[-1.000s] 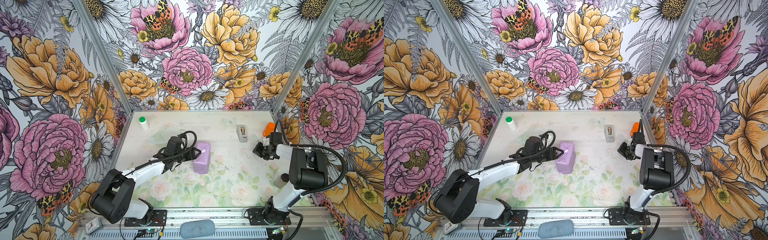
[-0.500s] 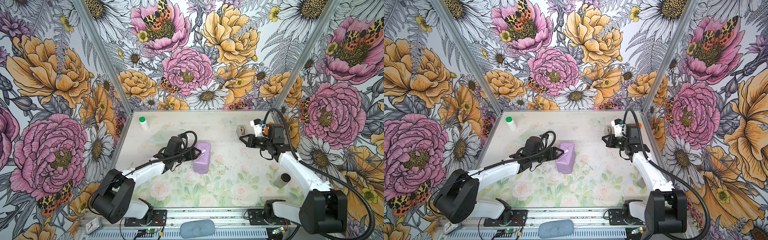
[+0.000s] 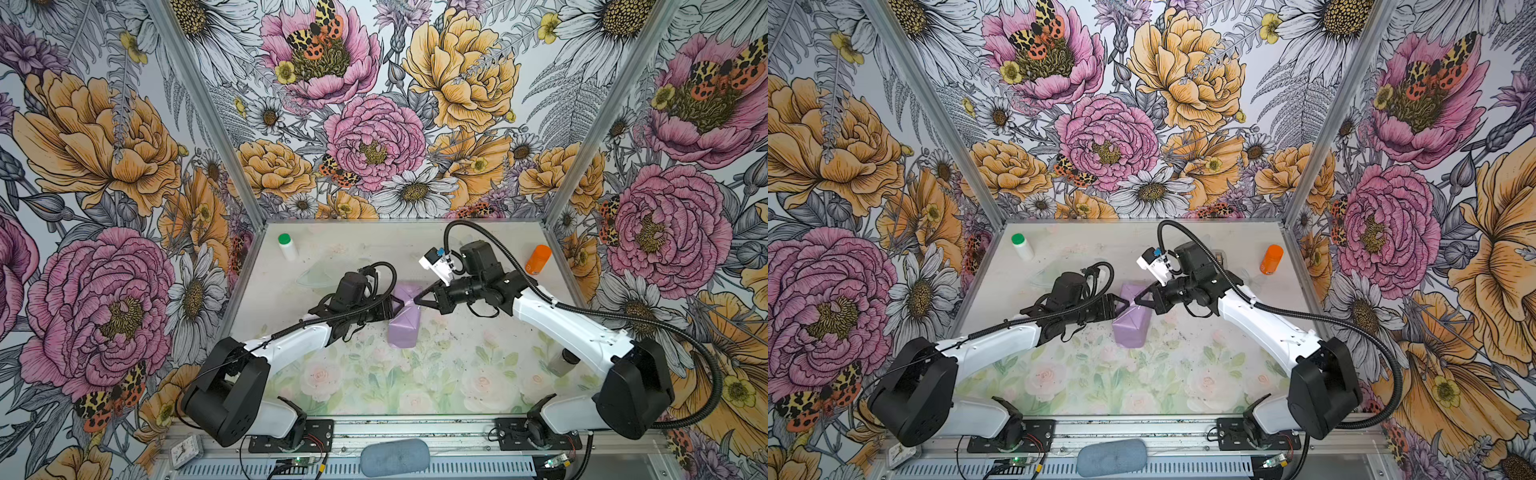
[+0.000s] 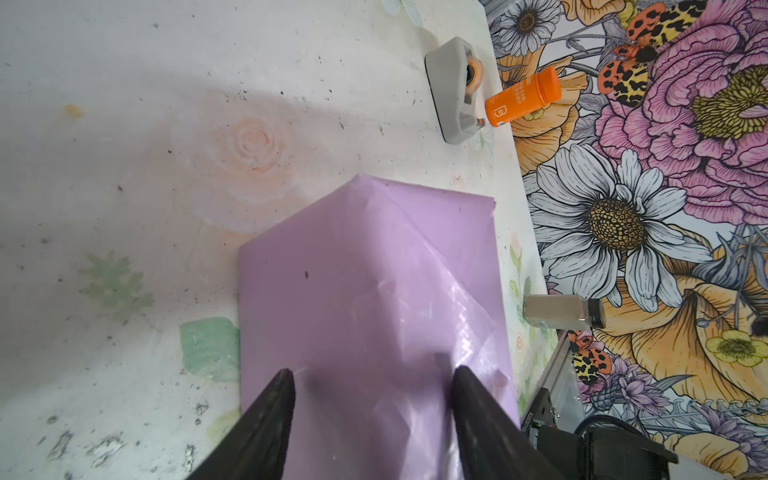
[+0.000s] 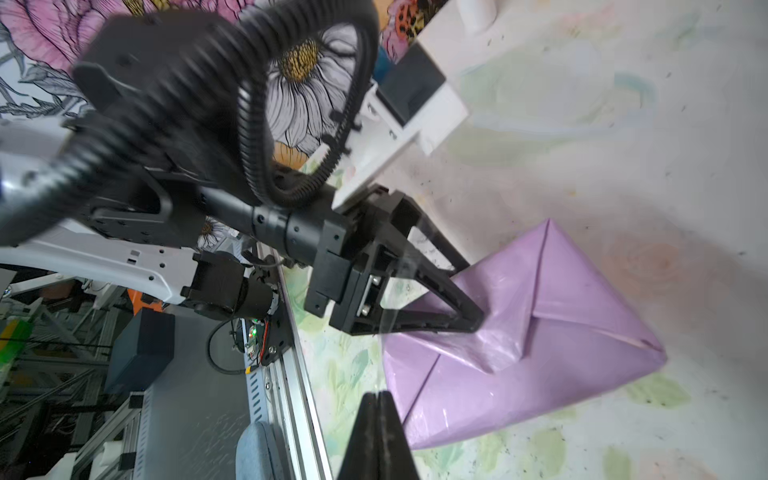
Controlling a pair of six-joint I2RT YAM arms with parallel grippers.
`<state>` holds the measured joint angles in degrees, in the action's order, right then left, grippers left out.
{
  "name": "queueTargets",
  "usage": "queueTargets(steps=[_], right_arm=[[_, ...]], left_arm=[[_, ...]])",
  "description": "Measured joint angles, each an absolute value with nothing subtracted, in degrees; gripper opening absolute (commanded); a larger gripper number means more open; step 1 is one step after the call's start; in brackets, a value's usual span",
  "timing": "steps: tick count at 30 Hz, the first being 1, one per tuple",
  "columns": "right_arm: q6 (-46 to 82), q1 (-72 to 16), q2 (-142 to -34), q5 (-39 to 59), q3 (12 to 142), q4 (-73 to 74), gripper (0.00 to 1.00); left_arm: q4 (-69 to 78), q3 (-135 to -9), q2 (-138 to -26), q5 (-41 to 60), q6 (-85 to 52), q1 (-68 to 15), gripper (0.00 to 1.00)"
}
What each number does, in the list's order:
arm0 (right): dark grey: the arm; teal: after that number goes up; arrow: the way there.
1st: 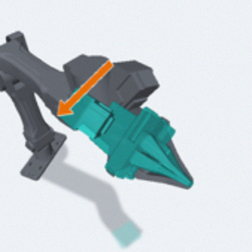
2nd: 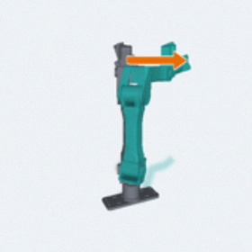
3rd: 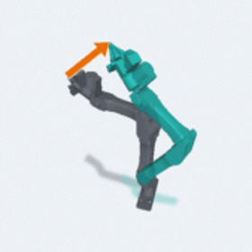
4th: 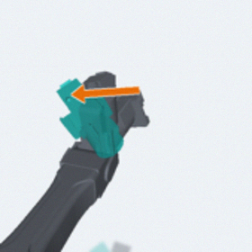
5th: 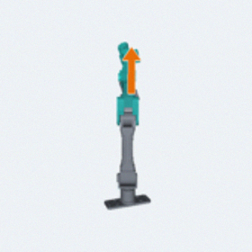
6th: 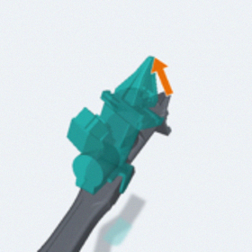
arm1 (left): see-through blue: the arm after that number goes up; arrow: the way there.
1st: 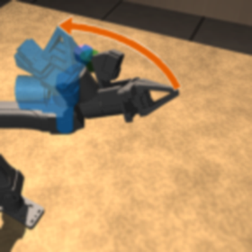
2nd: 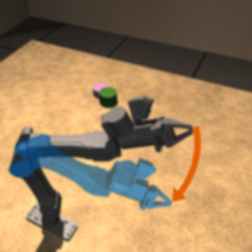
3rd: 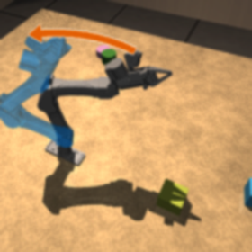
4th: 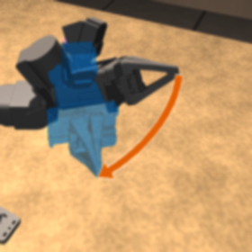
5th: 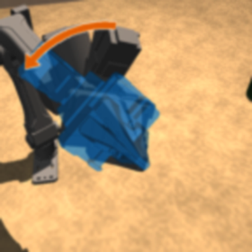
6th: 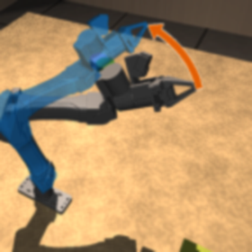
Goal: Wrap the gift box in paper
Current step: 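Bring the right gripper back to the lilac box and press onto the folded flap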
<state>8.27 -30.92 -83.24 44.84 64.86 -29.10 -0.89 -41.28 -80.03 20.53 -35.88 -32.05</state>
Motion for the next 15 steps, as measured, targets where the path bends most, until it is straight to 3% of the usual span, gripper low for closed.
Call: queueTargets(steps=[15], right_arm=[[10.7, -31.9, -90.3, 41.8, 66.6, -34.0, 0.00]], left_arm=[[-1.7, -41.7, -80.0, 20.3, -35.6, -32.1, 0.61]])
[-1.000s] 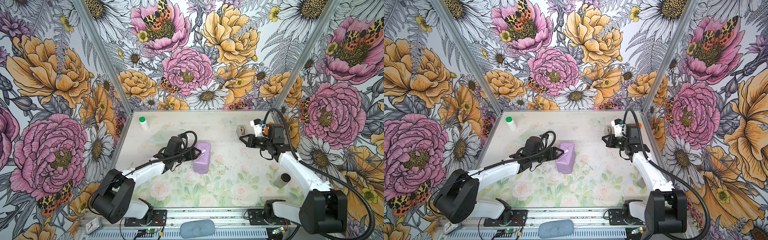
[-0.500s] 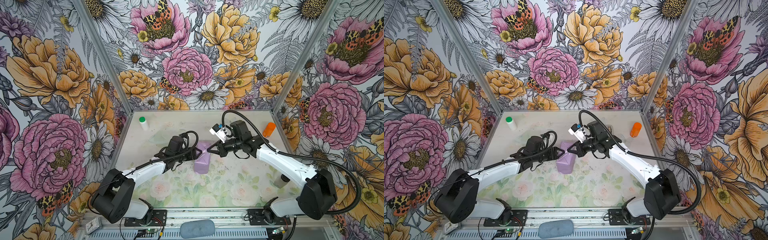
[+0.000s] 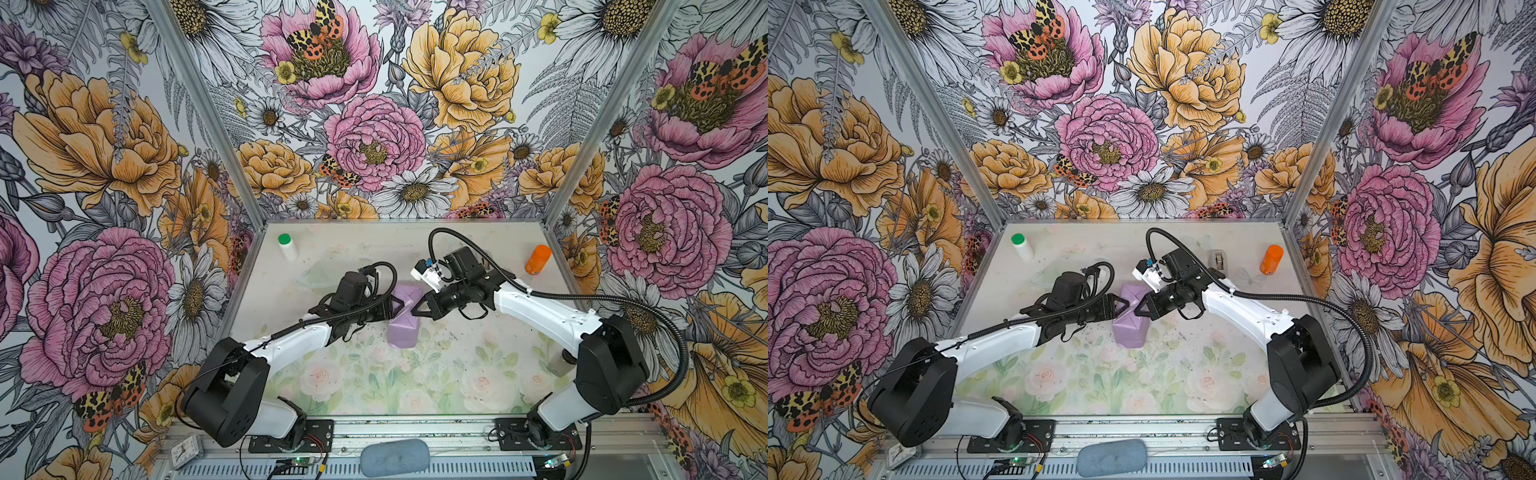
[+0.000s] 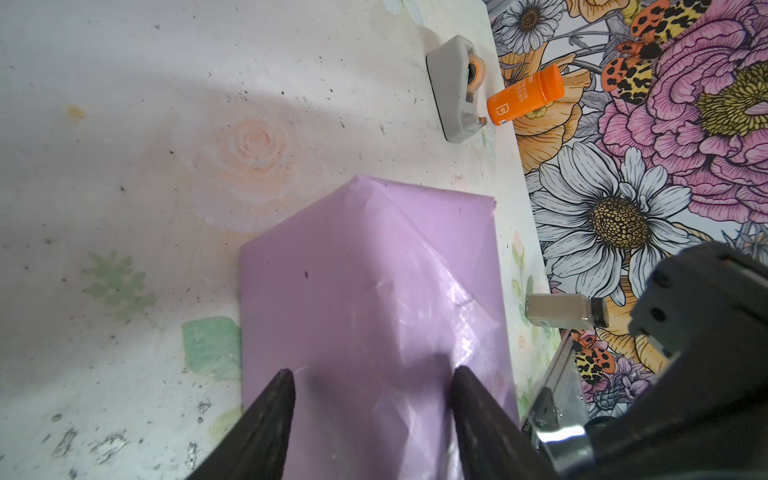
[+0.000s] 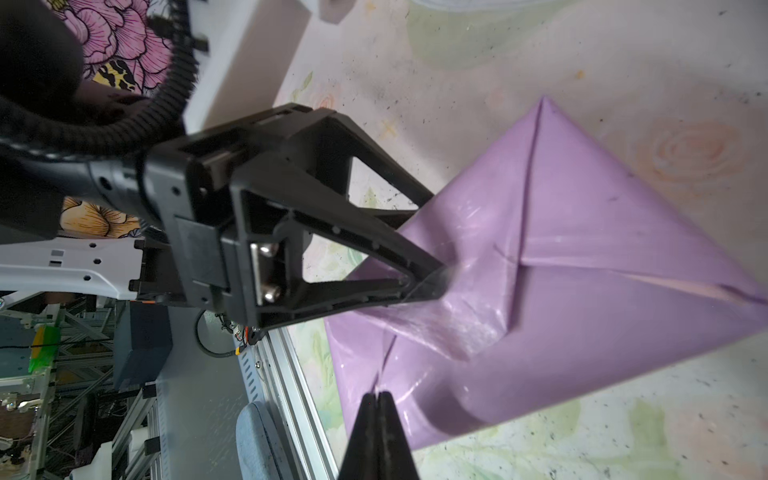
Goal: Wrap the gift box in paper
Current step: 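Bring the right gripper back to the lilac box and press onto the folded flap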
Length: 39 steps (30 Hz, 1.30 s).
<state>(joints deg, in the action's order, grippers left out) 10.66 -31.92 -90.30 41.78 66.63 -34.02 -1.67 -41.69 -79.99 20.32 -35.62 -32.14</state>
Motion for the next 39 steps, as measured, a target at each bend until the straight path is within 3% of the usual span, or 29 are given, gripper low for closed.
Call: queueTargets(steps=[15, 39], right_arm=[[16.6, -31.7, -90.9, 39.0, 66.3, -34.0, 0.00], [22.7, -29.6, -91.5, 44.4, 65.8, -36.2, 0.00]], left_arm=[[-1.7, -41.8, -80.0, 20.1, -35.6, -32.4, 0.61], [-2.3, -42.1, -80.0, 19.9, -35.4, -32.4, 0.61]])
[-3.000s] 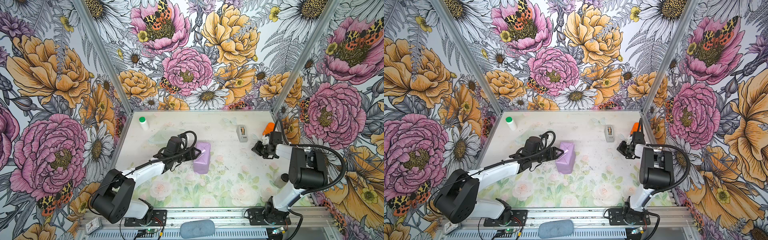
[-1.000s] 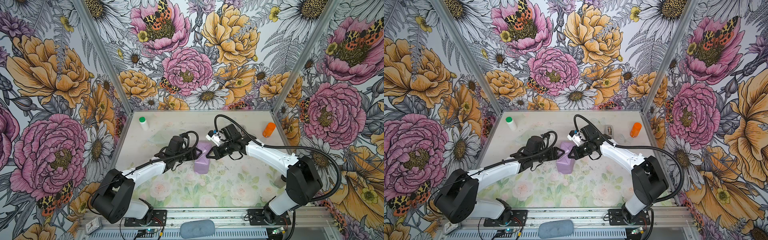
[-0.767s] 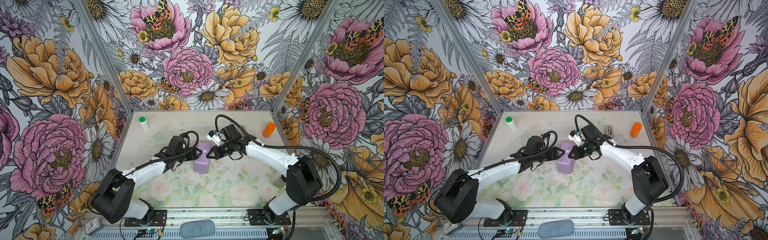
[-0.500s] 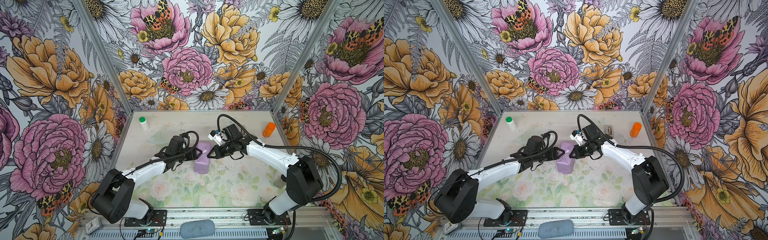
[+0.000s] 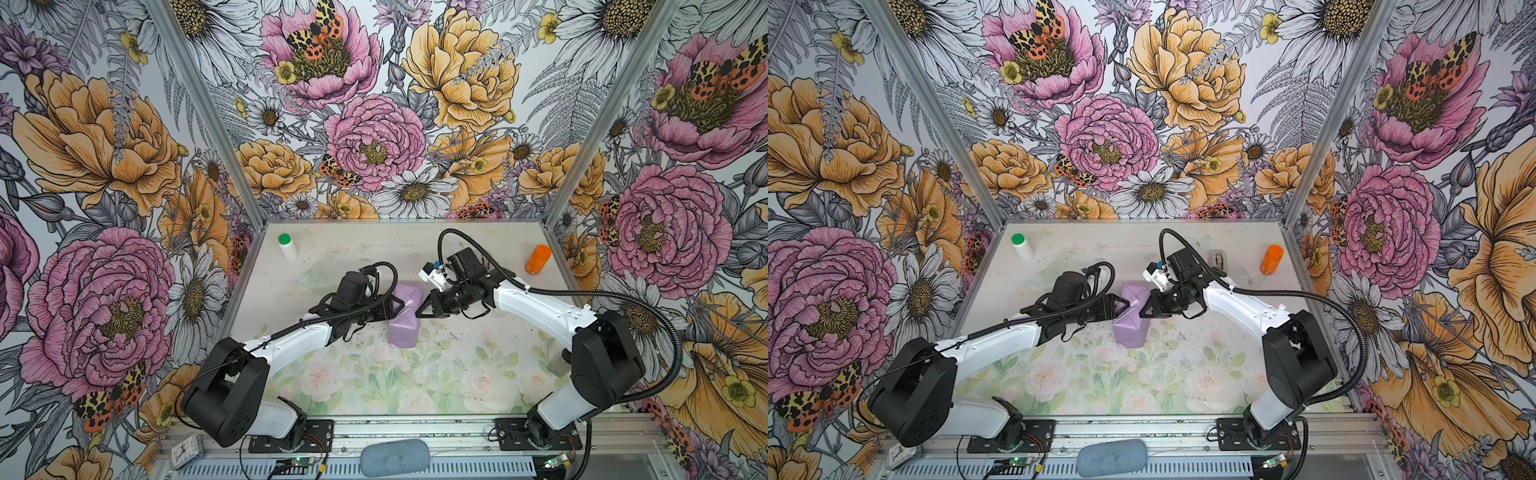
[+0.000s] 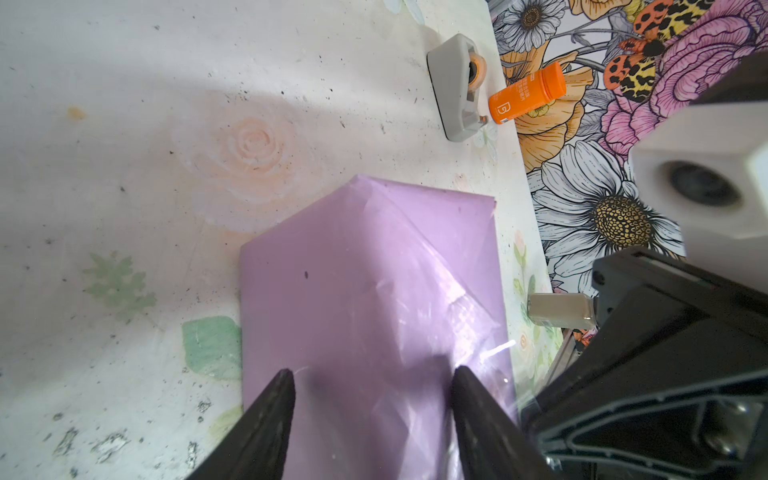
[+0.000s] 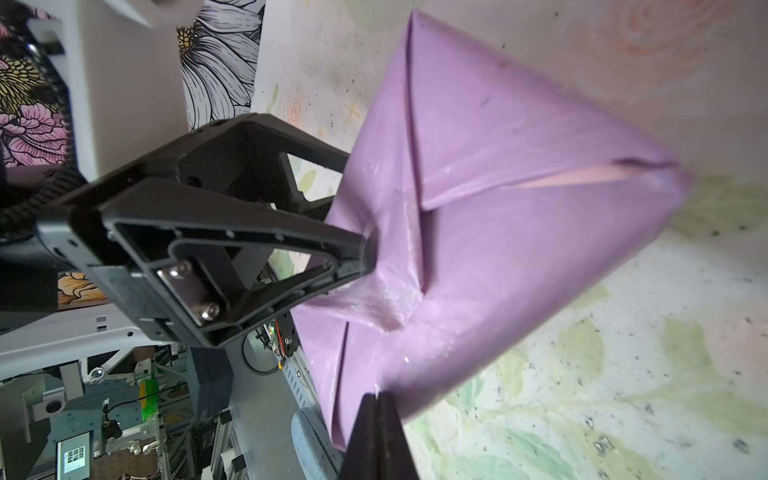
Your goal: Wrap the gift box in paper
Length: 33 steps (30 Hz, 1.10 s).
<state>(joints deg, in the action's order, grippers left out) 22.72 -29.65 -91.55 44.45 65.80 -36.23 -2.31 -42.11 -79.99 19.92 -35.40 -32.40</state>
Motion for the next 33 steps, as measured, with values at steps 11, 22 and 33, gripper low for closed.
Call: queueTargets(steps=[11, 22, 33], right_arm=[[23.1, -29.5, -91.8, 44.7, 66.3, -39.0, 0.00], [23.1, -29.5, -93.2, 44.8, 67.4, -40.3, 0.04], [23.1, -29.5, -93.6, 44.6, 67.8, -41.0, 0.09]], left_arm=[[-2.7, -42.3, -80.0, 19.9, -35.0, -32.4, 0.61], [-2.8, -42.3, -80.0, 19.7, -34.5, -32.4, 0.61], [-3.0, -42.5, -80.0, 19.7, -34.3, -32.4, 0.61]])
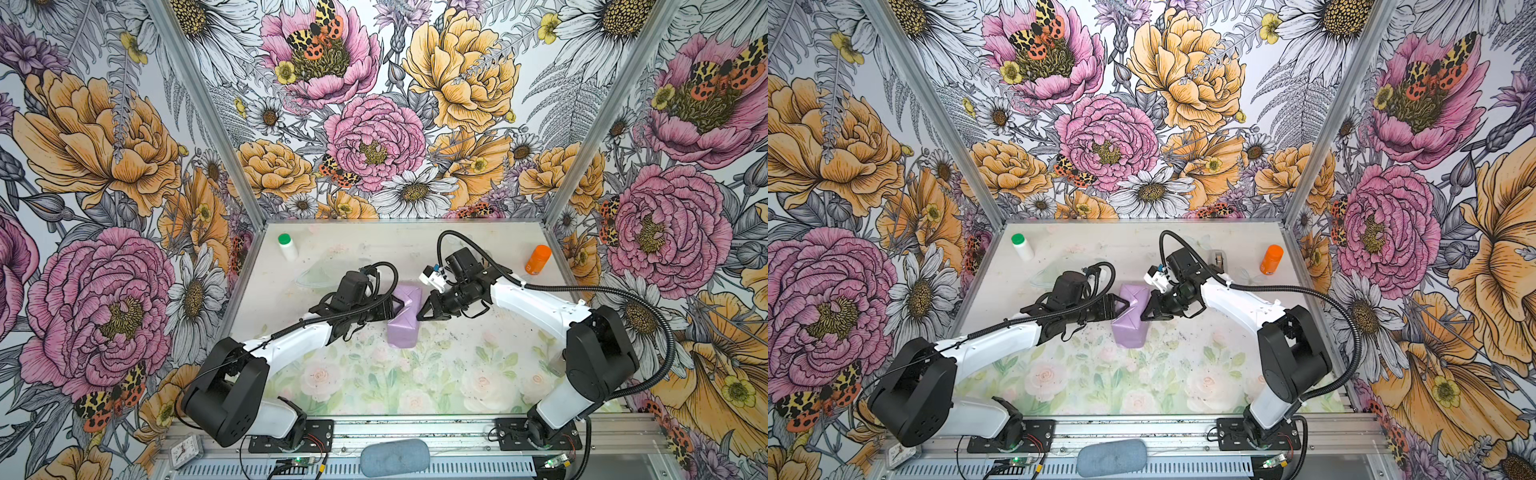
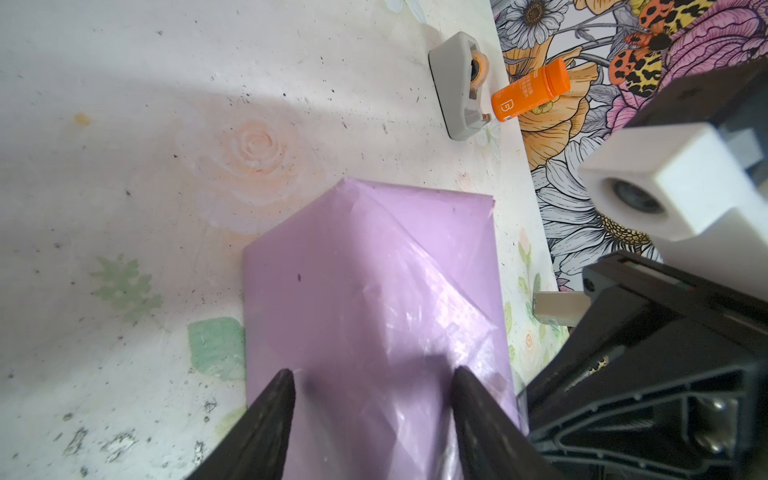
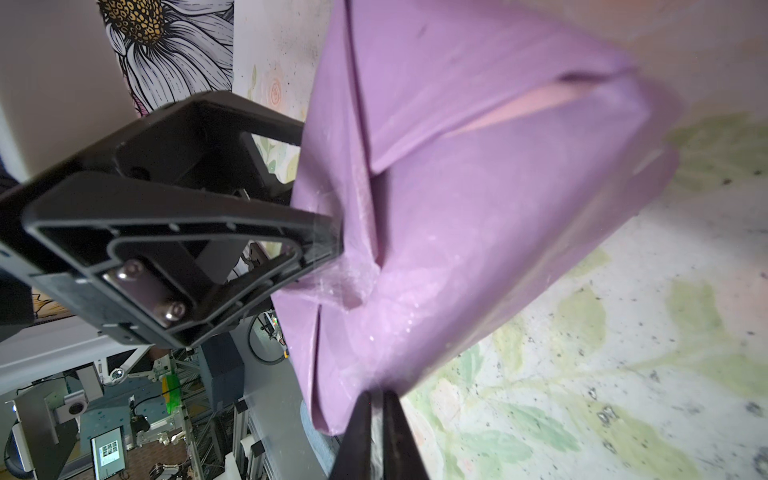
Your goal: Wrap the gift box in paper
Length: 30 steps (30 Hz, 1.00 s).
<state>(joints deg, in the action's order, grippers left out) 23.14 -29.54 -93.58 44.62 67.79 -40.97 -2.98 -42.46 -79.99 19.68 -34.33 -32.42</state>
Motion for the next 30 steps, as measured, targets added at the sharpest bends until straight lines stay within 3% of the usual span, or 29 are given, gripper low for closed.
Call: queueTargets(steps=[18, 30], right_arm=[[23.1, -29.5, -95.0, 43.3, 68.1, -41.6, 0.10], [23.2, -29.5, -95.0, 41.9, 68.1, -41.6, 0.26]], left_arm=[[-3.0, -42.5, -79.9, 19.7, -34.1, -32.4, 0.66], [-3.0, -42.5, -79.9, 19.7, -34.1, -32.4, 0.65]])
